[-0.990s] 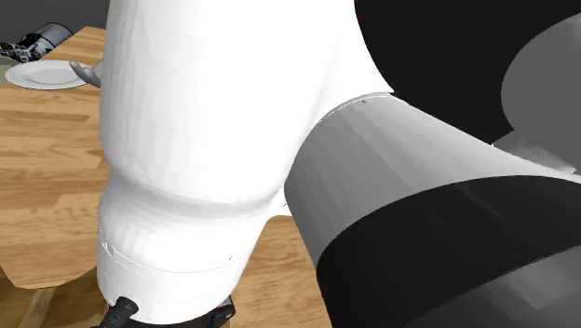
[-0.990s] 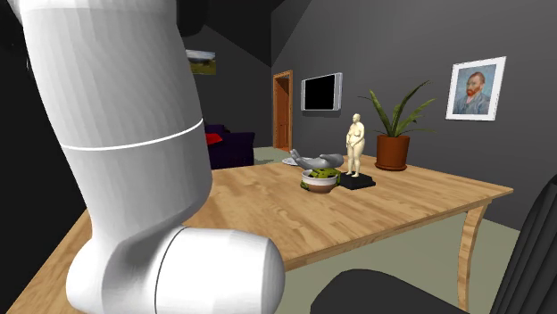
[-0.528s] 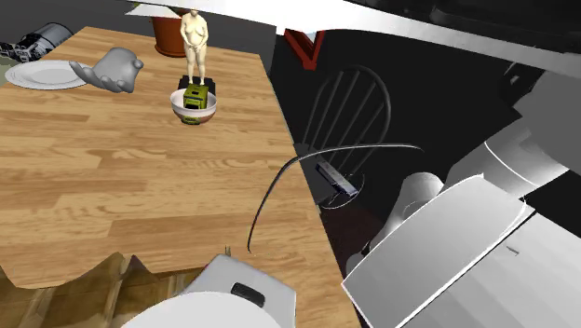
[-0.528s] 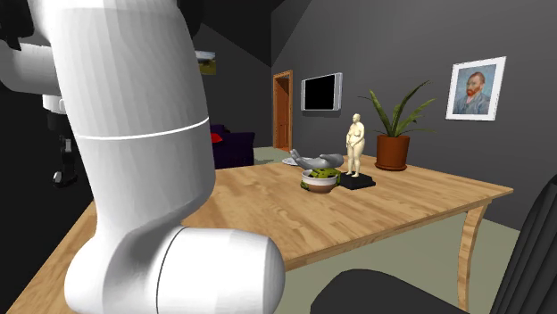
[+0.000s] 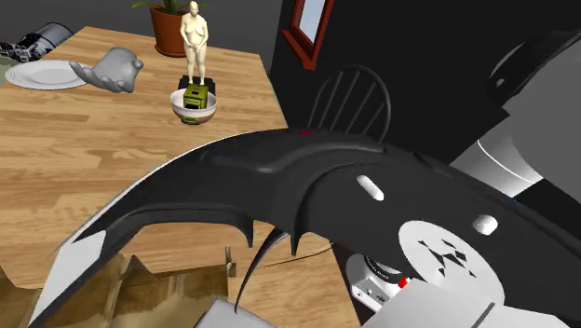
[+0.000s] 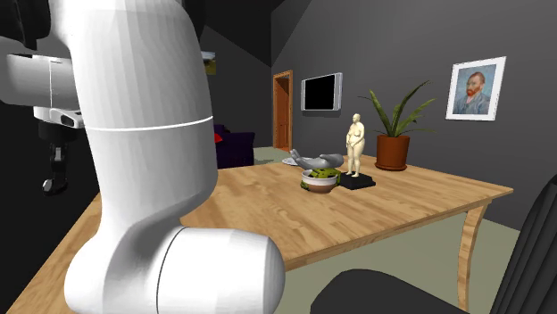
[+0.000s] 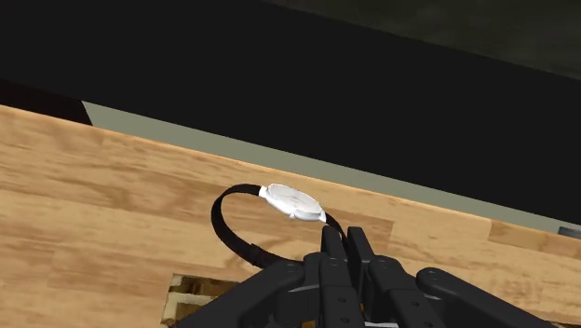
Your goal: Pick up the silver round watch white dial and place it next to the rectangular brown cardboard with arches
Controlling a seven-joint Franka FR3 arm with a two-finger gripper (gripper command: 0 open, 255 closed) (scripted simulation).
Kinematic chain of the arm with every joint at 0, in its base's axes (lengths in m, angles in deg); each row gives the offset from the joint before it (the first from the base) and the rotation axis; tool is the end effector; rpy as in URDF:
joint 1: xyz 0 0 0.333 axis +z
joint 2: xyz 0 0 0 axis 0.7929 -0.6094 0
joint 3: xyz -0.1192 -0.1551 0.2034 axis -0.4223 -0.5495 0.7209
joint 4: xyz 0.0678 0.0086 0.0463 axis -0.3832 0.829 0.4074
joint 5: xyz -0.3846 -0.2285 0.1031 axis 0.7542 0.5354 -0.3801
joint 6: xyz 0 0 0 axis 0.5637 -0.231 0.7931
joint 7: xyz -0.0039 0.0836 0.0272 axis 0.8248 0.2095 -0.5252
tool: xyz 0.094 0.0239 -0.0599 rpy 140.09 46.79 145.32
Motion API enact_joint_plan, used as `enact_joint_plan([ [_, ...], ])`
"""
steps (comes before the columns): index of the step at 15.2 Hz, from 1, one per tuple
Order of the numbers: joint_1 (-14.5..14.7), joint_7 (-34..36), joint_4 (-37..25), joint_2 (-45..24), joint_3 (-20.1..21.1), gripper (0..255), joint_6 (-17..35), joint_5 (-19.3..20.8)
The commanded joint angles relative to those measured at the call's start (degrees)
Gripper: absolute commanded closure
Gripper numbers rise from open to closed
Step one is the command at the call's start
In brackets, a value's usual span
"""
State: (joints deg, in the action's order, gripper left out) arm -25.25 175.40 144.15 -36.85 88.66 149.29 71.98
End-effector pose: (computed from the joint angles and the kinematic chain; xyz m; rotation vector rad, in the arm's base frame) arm 0.0946 0.6198 0.4394 -2.8017 0.5318 0.1290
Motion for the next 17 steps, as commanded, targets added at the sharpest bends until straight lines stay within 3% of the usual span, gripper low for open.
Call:
enact_joint_plan([
  [1,0.4,0.4,2.0,-1.2,1.3,255,1.7,2.0],
  [9,0.5,2.3,6.1,-4.7,2.3,255,8.2,5.2],
  [17,0.9,6.0,9.3,-9.6,2.7,255,14.5,10.9],
])
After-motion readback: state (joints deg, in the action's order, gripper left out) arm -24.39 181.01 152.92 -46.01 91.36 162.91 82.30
